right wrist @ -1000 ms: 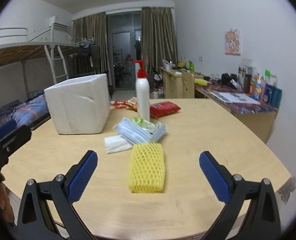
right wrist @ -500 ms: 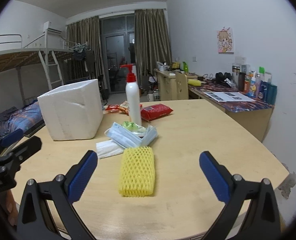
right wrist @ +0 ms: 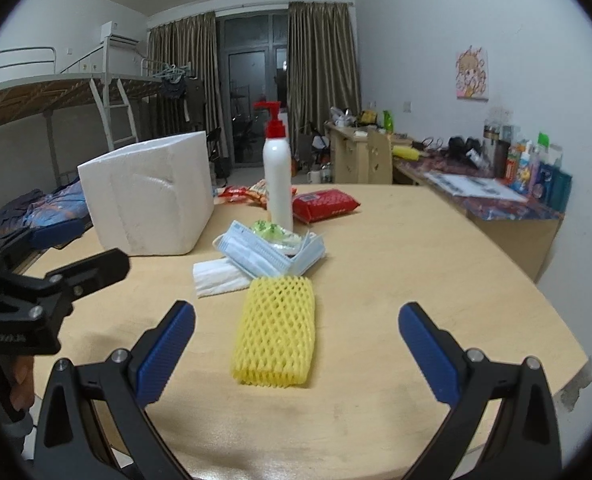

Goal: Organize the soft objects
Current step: 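Move the left tool toward the white tissue while the right tool approaches the yellow foam net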

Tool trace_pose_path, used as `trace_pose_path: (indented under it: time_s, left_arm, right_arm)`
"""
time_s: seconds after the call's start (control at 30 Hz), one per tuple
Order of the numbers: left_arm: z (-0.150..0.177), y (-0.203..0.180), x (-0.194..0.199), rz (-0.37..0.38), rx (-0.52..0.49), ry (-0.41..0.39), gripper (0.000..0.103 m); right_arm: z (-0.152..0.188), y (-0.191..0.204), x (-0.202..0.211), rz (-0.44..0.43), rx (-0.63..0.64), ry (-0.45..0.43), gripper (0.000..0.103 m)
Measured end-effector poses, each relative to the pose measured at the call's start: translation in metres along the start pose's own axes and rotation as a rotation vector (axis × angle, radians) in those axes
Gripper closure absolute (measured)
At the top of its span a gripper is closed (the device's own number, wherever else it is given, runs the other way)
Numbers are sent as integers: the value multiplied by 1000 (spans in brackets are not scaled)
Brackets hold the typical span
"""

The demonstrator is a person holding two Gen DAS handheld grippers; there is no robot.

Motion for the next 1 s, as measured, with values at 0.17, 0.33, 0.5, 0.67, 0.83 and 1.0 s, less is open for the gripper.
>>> trace_pose_path:
  time_s: [0.17,0.33,0.5,0.67,0.83,1.0]
  left_arm:
    - [-4,1,-19,51,0,58,0]
    - [-5,-6,-42,111,-27,132,0]
    - [-8,-14,-59,145,-76,136,1]
    - [-6,-8,-84,194,-30,178,4]
    - [3,-5,-104,198,-3,231,13]
    - [6,-12,-113,208,-22,235,13]
  right_arm:
    - [3,-3,-9,-23,-4,24,0]
    - [6,-6,-18,-36,14,47,0]
    - [10,-11,-26,-58,20,71,0]
    - [16,-11,-38,-77,45,111,0]
    - [20,-7,-46,-87,85,140,0]
    - [19,-7,-51,-127,70,156,3]
Point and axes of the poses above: each gripper's, at about its wrist camera, not at the fingertips, and x roughly against the way its jaws point, y to its left, z to its underside, the point moved 10 cm from there along -x, roughly the way its jaws point, and after that the axes turned 4 degrees about -z, right-handed, at the moved point
